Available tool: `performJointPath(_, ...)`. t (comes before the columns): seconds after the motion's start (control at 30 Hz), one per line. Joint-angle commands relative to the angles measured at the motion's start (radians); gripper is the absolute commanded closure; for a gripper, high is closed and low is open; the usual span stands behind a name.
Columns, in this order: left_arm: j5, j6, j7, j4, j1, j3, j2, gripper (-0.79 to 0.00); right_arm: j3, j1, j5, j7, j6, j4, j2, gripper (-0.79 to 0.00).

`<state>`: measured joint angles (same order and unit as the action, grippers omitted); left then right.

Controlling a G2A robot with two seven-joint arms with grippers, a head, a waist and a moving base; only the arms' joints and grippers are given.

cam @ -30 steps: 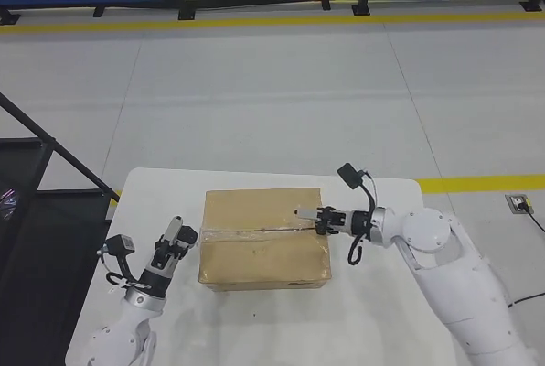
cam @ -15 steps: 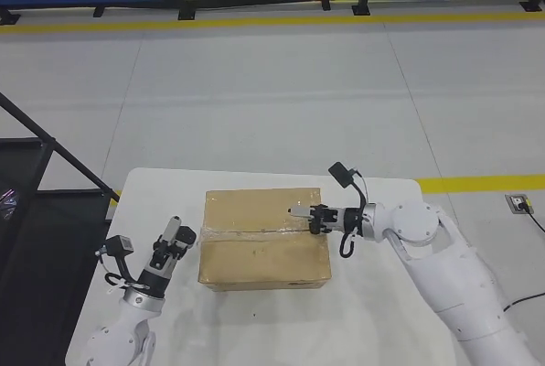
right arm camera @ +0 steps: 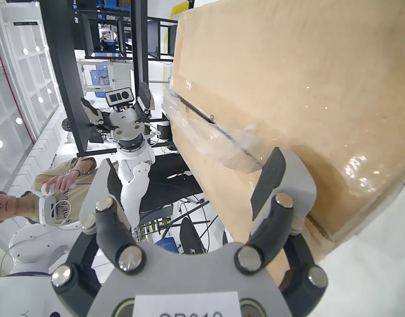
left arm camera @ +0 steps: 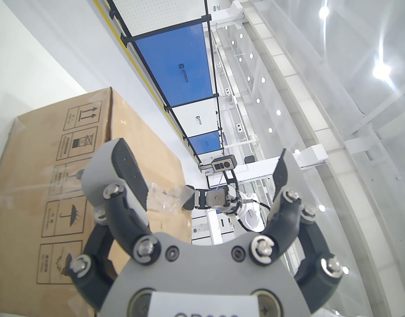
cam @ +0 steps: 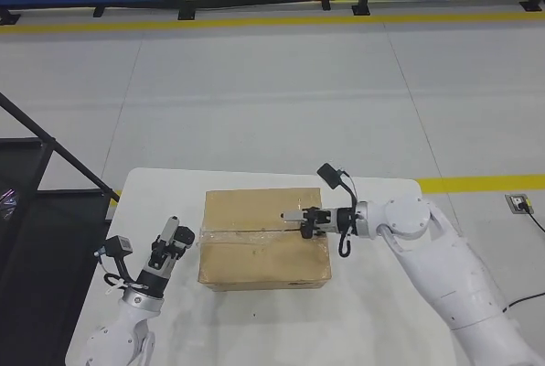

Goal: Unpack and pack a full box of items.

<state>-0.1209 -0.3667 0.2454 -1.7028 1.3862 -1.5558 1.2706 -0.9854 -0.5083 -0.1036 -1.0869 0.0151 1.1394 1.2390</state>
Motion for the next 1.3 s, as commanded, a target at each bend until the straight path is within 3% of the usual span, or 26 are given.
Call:
performJointPath(0.0,0.0,0.001,0.001,0.0,-0.001,0.0,0.0,-0.785,0.0,0.003,-0.03,-0.018,-0.002,-0.008,0.002,-0.785)
performJointPath(0.37,-0.001,0.009,0.004,0.007,-0.012,0.004,-0.001,-0.785,-0.01,0.015,-0.13,0.001,-0.041,-0.06,0.012,-0.785)
performJointPath(0.4,-0.001,0.009,0.005,0.008,-0.013,0.003,-0.001,-0.785,-0.013,0.016,-0.135,0.004,-0.041,-0.065,0.013,-0.748)
performJointPath(0.43,-0.002,0.009,0.006,0.01,-0.014,0.002,-0.001,-0.785,-0.012,0.017,-0.132,0.007,-0.044,-0.068,0.013,-0.634)
performJointPath(0.5,-0.004,0.008,0.006,0.013,-0.015,0.002,-0.001,-0.785,-0.01,0.02,-0.13,0.01,-0.052,-0.072,0.013,-0.52)
performJointPath(0.53,-0.005,0.008,0.007,0.014,-0.016,0.001,-0.001,-0.785,-0.008,0.021,-0.128,0.012,-0.055,-0.074,0.014,-0.382)
performJointPath(0.63,-0.008,0.008,0.007,0.017,-0.02,-0.001,-0.002,-0.785,-0.004,0.025,-0.125,0.011,-0.063,-0.078,0.015,-0.326)
performJointPath(0.7,-0.011,0.01,0.008,0.017,-0.021,-0.002,-0.002,-0.785,-0.003,0.028,-0.124,0.01,-0.066,-0.081,0.015,-0.219)
performJointPath(1.0,-0.01,0.011,0.02,0.018,-0.03,0.006,-0.002,-0.785,-0.006,0.026,-0.111,0.008,-0.067,-0.078,0.012,-0.206)
performJointPath(1.27,0.003,0.02,0.029,0.011,-0.042,0.027,-0.002,-0.785,-0.02,0.009,-0.093,0.015,-0.085,-0.045,0.004,-0.139)
